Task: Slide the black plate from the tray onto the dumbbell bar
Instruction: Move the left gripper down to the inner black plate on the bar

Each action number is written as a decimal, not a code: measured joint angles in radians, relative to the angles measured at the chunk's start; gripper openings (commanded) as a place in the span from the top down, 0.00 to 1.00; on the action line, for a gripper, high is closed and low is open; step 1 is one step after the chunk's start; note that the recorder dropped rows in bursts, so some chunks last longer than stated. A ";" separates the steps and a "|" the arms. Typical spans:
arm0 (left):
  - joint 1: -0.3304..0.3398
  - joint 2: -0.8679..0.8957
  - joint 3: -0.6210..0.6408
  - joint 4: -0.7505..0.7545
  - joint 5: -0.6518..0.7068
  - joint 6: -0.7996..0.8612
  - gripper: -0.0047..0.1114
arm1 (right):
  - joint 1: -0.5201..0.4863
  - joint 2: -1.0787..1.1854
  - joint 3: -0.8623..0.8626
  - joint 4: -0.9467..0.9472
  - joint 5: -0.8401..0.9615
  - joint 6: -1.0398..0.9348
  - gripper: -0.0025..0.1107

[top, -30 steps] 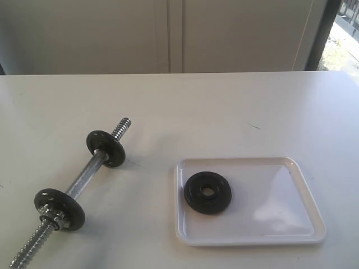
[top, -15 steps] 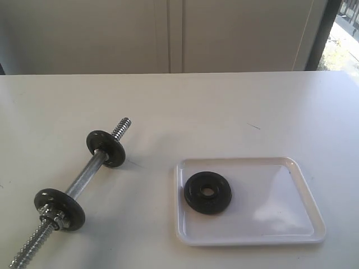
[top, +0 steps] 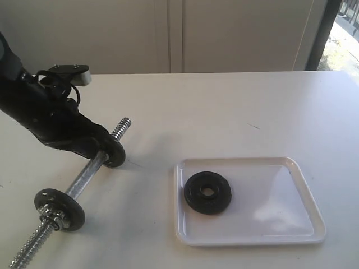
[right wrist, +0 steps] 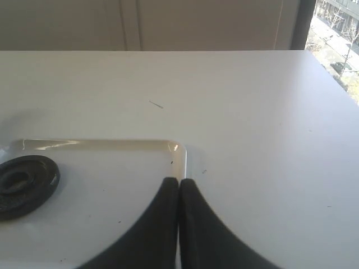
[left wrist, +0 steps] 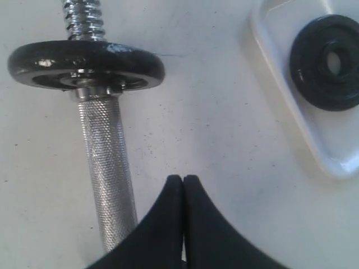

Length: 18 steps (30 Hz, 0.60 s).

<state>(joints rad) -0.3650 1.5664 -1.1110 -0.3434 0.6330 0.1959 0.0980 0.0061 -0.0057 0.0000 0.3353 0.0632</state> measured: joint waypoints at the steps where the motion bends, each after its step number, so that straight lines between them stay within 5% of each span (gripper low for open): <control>1: -0.001 0.010 -0.005 0.019 -0.003 -0.014 0.96 | 0.000 0.000 0.000 0.000 0.000 0.000 0.98; 5: -0.001 0.029 -0.013 0.109 -0.015 -0.065 0.86 | 0.000 0.000 0.000 0.000 0.000 0.012 0.98; 14: -0.001 0.069 -0.015 0.190 -0.022 -0.081 0.35 | 0.000 0.000 0.000 0.000 0.000 0.014 0.98; 18: -0.001 0.104 -0.015 0.190 -0.040 -0.083 0.32 | 0.000 0.000 0.000 0.000 0.000 0.014 0.98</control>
<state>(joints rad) -0.3656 1.6707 -1.1260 -0.1532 0.5928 0.1129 0.0980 0.0061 -0.0057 0.0000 0.3353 0.0776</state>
